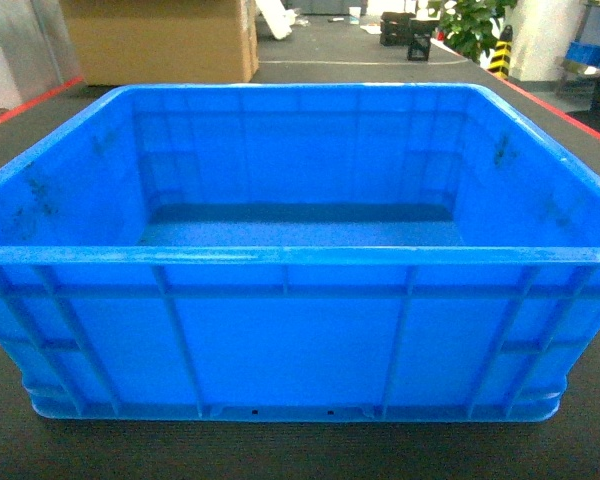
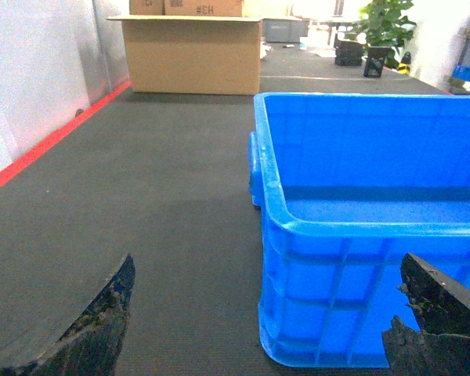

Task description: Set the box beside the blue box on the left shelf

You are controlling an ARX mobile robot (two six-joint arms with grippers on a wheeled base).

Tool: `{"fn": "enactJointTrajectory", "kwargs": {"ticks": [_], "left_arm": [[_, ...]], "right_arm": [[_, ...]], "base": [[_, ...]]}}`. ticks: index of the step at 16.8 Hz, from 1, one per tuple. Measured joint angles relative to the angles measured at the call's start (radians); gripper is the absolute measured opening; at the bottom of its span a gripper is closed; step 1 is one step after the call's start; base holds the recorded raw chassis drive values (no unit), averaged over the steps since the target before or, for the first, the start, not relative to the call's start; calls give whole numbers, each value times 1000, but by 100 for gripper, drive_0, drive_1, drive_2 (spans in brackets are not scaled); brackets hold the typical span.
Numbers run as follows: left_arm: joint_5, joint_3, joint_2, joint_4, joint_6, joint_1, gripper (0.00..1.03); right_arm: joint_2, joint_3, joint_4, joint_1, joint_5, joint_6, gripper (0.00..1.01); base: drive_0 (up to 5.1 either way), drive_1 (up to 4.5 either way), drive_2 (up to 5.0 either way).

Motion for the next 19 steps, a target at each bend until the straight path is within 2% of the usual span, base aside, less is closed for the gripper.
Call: {"fn": "enactJointTrajectory", "kwargs": {"ticks": [7, 8, 9, 10, 11, 12, 13, 14, 16, 17, 19], "left_arm": [[0, 0, 0, 0, 0, 0, 98], [-38, 2, 9, -18, -1, -16, 98], [-217, 13, 56, -37, -4, -101, 98], [-354, 24, 115, -3, -5, -163, 98], [-436, 26, 163, 63, -5, -170, 98], [-447, 47, 261, 179, -4, -165, 98], [-416, 87, 397, 316, -3, -158, 98], [-362, 141, 560, 462, 4, -140, 98], [-305, 305, 917, 696, 58, -122, 98], [-271, 413, 1079, 697, 56, -105, 98], [-244, 594, 1326, 602, 5, -45, 98]], "right_arm": [[0, 0, 0, 0, 0, 0, 98], [1, 0, -2, 0, 1, 0, 98], [17, 7, -45, 22, 58, -22, 98], [61, 7, -13, 34, 98, -31, 98], [87, 14, 41, 51, 129, -29, 98], [157, 32, 129, 87, 148, -22, 98], [279, 63, 248, 113, 142, -13, 98], [438, 114, 386, 110, 136, 6, 98], [784, 270, 605, 114, 133, 42, 98], [953, 373, 615, 121, 115, 67, 98], [1263, 575, 528, 133, 86, 148, 98]], "base": [[0, 0, 0], [0, 0, 0], [0, 0, 0], [0, 0, 0], [0, 0, 0], [0, 0, 0], [0, 0, 0], [0, 0, 0], [0, 0, 0], [0, 0, 0], [0, 0, 0]]}}
